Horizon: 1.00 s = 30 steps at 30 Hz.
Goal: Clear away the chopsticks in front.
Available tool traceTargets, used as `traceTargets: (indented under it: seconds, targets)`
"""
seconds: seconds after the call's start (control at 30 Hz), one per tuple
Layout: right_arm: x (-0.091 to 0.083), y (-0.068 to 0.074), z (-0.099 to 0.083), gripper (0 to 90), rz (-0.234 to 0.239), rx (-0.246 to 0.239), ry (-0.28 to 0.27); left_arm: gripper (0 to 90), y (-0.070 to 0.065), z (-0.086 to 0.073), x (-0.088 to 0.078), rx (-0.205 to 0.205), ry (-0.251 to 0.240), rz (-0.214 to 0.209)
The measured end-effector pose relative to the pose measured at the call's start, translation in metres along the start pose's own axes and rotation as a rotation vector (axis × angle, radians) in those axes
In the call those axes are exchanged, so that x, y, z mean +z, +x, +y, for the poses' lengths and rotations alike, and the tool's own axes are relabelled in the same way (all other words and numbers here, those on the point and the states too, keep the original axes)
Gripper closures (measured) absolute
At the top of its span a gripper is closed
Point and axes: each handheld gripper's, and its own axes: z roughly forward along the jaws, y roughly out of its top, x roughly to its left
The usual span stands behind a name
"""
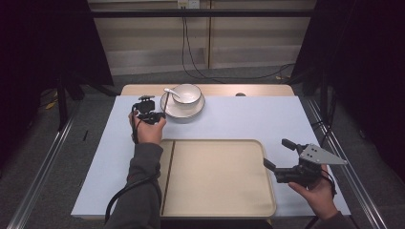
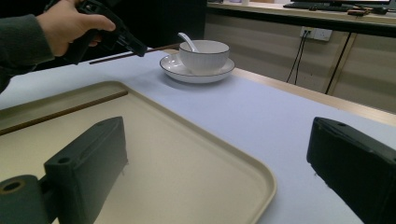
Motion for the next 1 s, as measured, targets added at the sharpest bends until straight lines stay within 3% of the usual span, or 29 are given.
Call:
traceTargets:
  seconds: [0.1,0.2,0.5,0.9,1.0]
  targets:
    - [0.0,0.001,0.0,4.6,0.002,-0.009,-0.001,85.5,-0.001,-0.008,-0.016,-0.016,-0.015,-0.012]
    - [0.001,0.002,0.0,4.6,-0.004,-0.005,-0.003,85.5,-0.004,-0.013,-0.027,-0.005,-0.021,0.001]
    - [0.0,0.002,0.0,4.6,-0.001,-0.006,-0.011,85.5,-0.007,-0.035,-0.05,-0.039,-0.064,-0.013]
    - [0.0,0.003,0.0,4.7,0.004,-0.009,-0.004,85.4,-0.006,-0.078,-0.079,-0.107,-0.099,-0.043]
    - [0.0,0.003,0.0,4.7,0.0,-0.008,-0.005,85.4,-0.008,-0.087,-0.088,-0.103,-0.111,-0.036]
